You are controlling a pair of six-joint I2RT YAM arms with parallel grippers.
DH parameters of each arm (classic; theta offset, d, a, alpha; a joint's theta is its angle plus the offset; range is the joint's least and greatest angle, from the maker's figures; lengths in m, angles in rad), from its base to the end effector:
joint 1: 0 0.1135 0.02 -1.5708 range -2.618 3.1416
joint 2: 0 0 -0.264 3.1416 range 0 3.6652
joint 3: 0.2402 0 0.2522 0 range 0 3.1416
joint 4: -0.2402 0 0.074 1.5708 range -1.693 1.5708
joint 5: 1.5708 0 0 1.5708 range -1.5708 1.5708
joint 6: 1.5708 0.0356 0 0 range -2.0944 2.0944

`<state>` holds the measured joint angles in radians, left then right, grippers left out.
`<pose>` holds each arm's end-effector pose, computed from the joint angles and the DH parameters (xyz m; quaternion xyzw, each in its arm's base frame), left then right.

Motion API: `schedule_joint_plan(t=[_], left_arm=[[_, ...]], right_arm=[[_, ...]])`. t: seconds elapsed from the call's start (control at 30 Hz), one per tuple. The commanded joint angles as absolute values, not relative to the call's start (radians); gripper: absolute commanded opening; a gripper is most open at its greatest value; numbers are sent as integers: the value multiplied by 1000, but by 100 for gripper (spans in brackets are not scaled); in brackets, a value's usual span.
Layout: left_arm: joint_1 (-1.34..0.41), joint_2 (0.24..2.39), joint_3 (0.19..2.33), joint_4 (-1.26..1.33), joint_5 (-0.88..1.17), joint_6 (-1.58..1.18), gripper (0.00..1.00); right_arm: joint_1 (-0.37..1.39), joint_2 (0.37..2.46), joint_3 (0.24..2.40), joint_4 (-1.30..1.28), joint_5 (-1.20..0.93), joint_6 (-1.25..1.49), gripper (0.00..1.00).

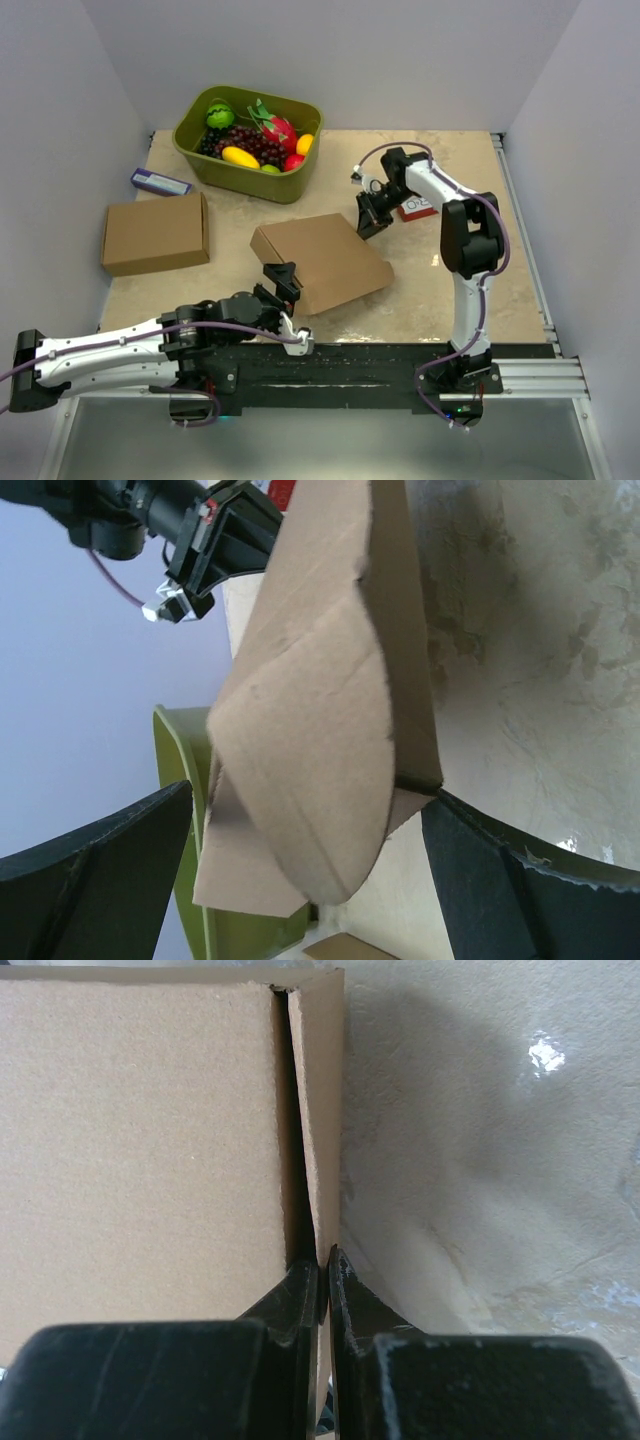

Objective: Fold the paper box

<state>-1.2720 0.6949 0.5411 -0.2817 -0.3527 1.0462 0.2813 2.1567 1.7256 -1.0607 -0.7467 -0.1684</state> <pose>0.0606 -0.1549 0.2590 0.7230 0.4186 0.0873 0.5426 0.3982 0.1402 0.1858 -0.2215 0.9038 0.3659 0.0161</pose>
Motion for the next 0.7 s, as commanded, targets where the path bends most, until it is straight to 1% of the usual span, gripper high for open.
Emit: schedule_joint_plan(t=[0.0, 0.07, 0.13, 0.17, 0.23, 0.27, 0.37, 0.53, 0.57, 0.63, 0.67], left_arm=[[-1290, 707, 534, -251, -377, 1091, 100], [-1290, 706, 535, -264, -364, 1083, 100], [-1290, 700, 522, -261, -362, 1086, 98], [-1290, 699, 520, -258, -365, 1091, 92], [-1290, 701, 518, -249, -365, 1095, 84], [-1290, 703, 518, -245, -362, 1095, 77], [-1292, 701, 511, -245, -347, 1094, 66], [-1292, 690, 499, -239, -347, 1100, 58], [-1292, 689, 500, -238, -344, 1092, 55], [-1292, 678, 503, -230, -331, 1075, 53], [-1292, 677, 508, -229, -324, 1062, 50]], right_arm=[[298, 2082, 1720, -1072, -776, -149, 0], [301, 2079, 1720, -1074, -776, -149, 0], [302, 2072, 1718, -1072, -776, -147, 0], [305, 2071, 1718, -1074, -773, -147, 0], [311, 2065, 1715, -1072, -775, -147, 0], [313, 2066, 1715, -1072, -773, -149, 0], [324, 2062, 1715, -1074, -778, -150, 0], [327, 2056, 1715, -1075, -779, -152, 0], [327, 2056, 1715, -1075, -781, -152, 0], [328, 2048, 1717, -1077, -794, -152, 0], [328, 2046, 1718, -1075, -802, -155, 0]])
